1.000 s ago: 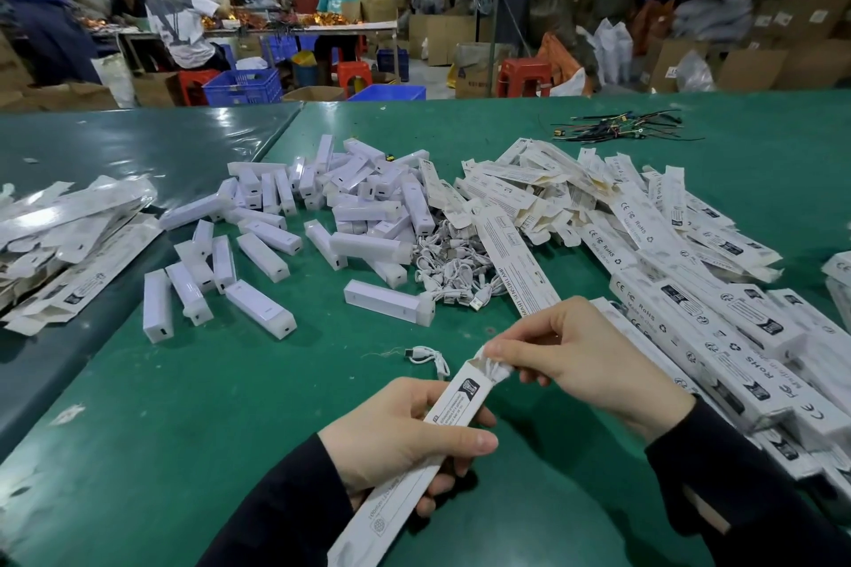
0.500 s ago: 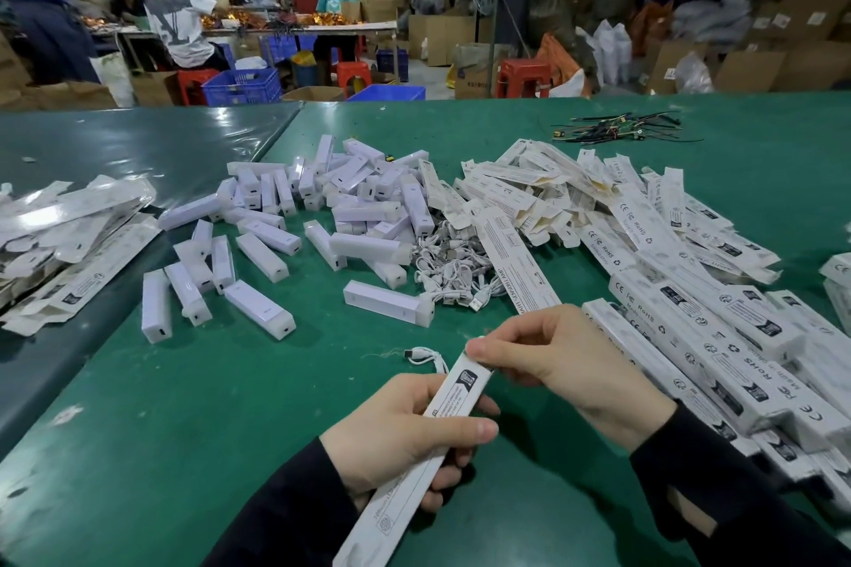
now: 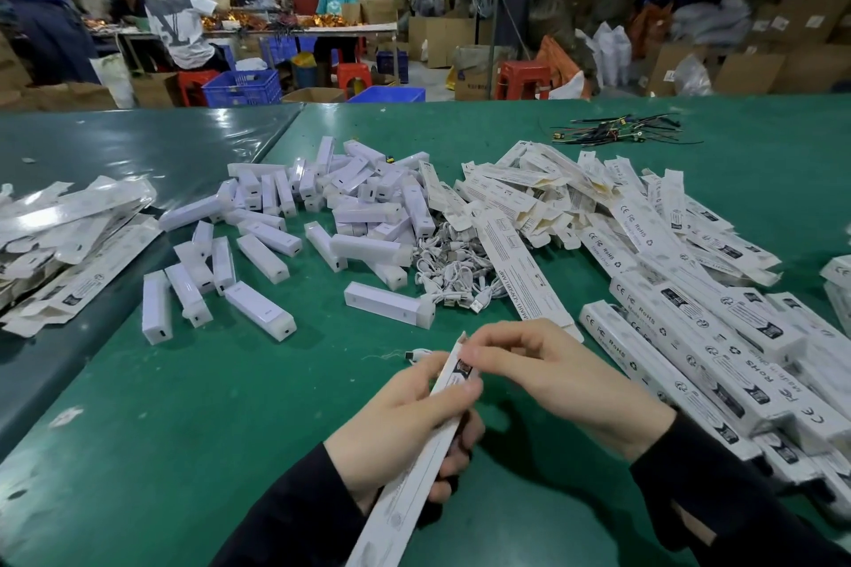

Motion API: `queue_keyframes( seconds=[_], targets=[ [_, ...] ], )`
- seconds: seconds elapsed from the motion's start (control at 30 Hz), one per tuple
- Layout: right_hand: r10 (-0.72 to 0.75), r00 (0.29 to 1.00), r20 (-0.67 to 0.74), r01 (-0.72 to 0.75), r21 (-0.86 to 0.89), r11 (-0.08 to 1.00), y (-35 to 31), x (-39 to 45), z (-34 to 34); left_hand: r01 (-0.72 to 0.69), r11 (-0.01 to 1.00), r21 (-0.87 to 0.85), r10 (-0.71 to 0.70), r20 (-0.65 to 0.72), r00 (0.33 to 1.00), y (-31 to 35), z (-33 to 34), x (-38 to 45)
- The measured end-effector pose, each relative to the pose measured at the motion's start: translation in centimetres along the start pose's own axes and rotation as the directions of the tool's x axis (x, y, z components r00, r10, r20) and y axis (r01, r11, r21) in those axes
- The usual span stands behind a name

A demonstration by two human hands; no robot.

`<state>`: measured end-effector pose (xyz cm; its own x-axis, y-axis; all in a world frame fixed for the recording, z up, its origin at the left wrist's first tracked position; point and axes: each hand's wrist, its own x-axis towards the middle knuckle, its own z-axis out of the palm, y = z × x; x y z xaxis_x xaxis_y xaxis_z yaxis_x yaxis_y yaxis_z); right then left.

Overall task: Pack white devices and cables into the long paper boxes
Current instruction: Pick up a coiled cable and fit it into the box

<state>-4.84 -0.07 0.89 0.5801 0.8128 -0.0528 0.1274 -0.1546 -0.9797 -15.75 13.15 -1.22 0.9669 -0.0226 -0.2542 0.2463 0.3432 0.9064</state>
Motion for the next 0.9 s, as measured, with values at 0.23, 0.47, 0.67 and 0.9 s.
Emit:
queue_keyframes(
  seconds=[0.23,0.47,0.67,0.9],
  targets=[
    [0.045,0.982,-0.183,-0.007,0.206,0.979,0.05,0.41,-0.52,-0.262,0.965,0.000,0.261,-0.091,0.961,0.21,0.20,0.44],
    [0.068,0.986,-0.153,-0.037,0.195,0.980,-0.26,0.33,-0.66,-0.293,0.956,0.013,0.293,-0.021,0.956,0.12,0.31,0.27],
    [0.254,0.949,-0.189,-0.136,0.483,0.865,0.34,0.98,-0.57,-0.294,0.956,0.005,0.294,-0.030,0.955,-0.13,0.35,0.43],
    [0.283,0.956,-0.073,-0.213,0.489,0.846,0.21,0.82,-0.39,-0.294,0.955,0.033,0.295,-0.015,0.955,-0.35,0.26,0.45]
  ],
)
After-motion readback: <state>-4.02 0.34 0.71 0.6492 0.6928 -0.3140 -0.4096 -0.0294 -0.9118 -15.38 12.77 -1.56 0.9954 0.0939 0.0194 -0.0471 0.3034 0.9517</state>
